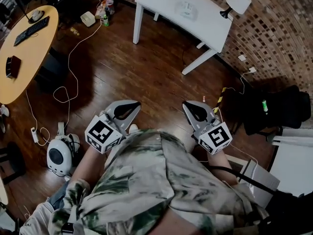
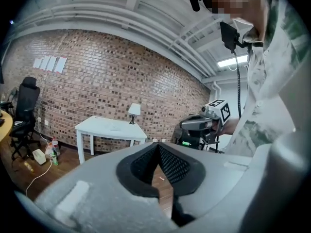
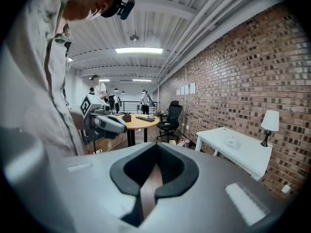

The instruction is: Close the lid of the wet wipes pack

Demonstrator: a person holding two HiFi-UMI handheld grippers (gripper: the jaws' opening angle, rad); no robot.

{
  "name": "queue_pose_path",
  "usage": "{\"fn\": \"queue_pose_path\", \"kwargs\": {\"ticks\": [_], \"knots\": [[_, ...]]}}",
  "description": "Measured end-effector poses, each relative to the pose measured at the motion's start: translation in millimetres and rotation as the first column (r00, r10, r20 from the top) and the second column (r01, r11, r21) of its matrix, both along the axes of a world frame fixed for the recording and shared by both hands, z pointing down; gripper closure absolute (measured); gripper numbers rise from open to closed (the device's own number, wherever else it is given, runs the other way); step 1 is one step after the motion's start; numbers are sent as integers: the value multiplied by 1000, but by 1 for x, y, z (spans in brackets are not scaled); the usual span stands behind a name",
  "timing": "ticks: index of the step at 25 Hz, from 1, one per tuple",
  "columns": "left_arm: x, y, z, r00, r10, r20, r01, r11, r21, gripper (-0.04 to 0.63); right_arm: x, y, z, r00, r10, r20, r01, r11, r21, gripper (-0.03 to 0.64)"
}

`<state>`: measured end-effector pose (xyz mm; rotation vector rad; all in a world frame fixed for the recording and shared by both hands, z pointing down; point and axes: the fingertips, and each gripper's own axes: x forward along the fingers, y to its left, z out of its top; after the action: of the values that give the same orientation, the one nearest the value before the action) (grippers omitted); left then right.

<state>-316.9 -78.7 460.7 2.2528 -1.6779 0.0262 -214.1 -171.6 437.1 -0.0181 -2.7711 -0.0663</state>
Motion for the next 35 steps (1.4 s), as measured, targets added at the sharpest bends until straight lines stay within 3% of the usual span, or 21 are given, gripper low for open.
{"fn": "queue_pose_path", "kwargs": {"ticks": [10, 20, 24, 28, 35], "knots": [[121, -21, -19, 988, 142, 54, -143, 990, 7, 594, 143, 12, 2, 991, 133, 18, -132, 991, -28, 614], [274, 3, -28, 994, 83, 69, -83, 997, -2, 594, 315, 36, 14, 991, 132, 38, -131, 991, -28, 614], [314, 31, -30, 994, 77, 81, -73, 996, -50, 594, 346, 56, 17, 994, 102, 43, -100, 994, -48, 614], [330, 57, -35, 992, 59, 108, -50, 995, -84, 594, 360, 78, 19, 995, 88, 39, -84, 992, -91, 614], [343, 100, -37, 994, 37, 104, -30, 997, -70, 594, 361, 120, 17, 997, 54, 50, -48, 994, -102, 614]]}}
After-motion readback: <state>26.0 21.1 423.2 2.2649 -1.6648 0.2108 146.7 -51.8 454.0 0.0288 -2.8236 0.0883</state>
